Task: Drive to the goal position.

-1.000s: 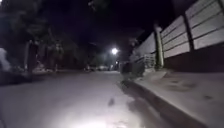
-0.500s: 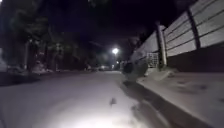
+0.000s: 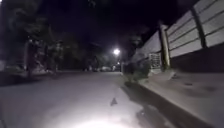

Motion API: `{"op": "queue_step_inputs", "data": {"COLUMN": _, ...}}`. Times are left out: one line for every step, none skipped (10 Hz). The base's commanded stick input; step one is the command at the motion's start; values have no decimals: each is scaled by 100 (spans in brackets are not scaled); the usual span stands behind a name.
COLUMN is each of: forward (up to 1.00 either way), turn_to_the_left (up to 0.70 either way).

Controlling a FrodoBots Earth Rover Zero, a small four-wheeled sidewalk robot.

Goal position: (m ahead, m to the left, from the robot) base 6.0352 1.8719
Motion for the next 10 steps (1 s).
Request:
{"op": "queue_step_inputs", "data": {"forward": 50, "turn_to_the_left": 0}}
{"op": "queue_step_inputs", "data": {"forward": 50, "turn_to_the_left": 0}}
{"op": "queue_step_inputs", "data": {"forward": 50, "turn_to_the_left": 0}}
{"op": "queue_step_inputs", "data": {"forward": 50, "turn_to_the_left": 0}}
{"op": "queue_step_inputs", "data": {"forward": 50, "turn_to_the_left": 0}}
{"op": "queue_step_inputs", "data": {"forward": 50, "turn_to_the_left": 0}}
{"op": "queue_step_inputs", "data": {"forward": 50, "turn_to_the_left": 0}}
{"op": "queue_step_inputs", "data": {"forward": 50, "turn_to_the_left": 0}}
{"op": "queue_step_inputs", "data": {"forward": 50, "turn_to_the_left": 0}}
{"op": "queue_step_inputs", "data": {"forward": 50, "turn_to_the_left": 0}}
